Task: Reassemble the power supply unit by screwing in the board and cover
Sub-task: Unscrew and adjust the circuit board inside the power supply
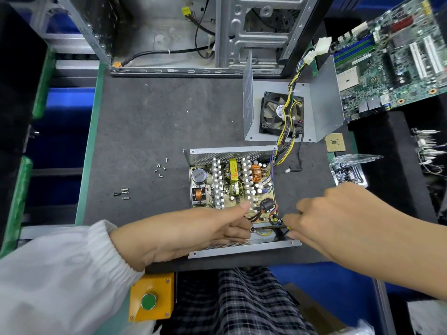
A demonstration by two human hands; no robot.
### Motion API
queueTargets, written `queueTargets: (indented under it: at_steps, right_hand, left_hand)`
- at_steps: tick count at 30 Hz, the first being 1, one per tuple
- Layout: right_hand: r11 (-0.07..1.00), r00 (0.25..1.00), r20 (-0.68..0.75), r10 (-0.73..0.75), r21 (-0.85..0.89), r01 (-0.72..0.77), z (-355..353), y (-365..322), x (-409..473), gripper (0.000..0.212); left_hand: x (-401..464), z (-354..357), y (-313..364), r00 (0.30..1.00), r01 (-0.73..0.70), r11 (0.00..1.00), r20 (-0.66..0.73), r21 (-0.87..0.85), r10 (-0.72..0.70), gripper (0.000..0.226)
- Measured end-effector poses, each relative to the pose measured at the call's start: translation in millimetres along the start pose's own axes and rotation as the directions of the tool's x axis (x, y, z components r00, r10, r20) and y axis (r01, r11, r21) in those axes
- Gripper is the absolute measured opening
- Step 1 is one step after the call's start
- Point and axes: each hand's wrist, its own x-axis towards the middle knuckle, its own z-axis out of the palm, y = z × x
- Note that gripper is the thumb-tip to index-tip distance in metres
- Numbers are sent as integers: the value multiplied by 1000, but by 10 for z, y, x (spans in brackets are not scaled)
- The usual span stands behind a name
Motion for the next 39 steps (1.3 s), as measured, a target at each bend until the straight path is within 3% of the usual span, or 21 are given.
queueTargets:
  at_steps: [20,39]
  right_hand:
    - [1000,1000,-24,-10,29,10,21,19,-1,10]
    - [998,999,11,-39,44,38,-130,-80,70,13]
  left_hand:
    - [142,-96,-73,997,-14,985,75,-173,28,87]
    - [158,-100,-82,996,-35,985,81,-167,49,90]
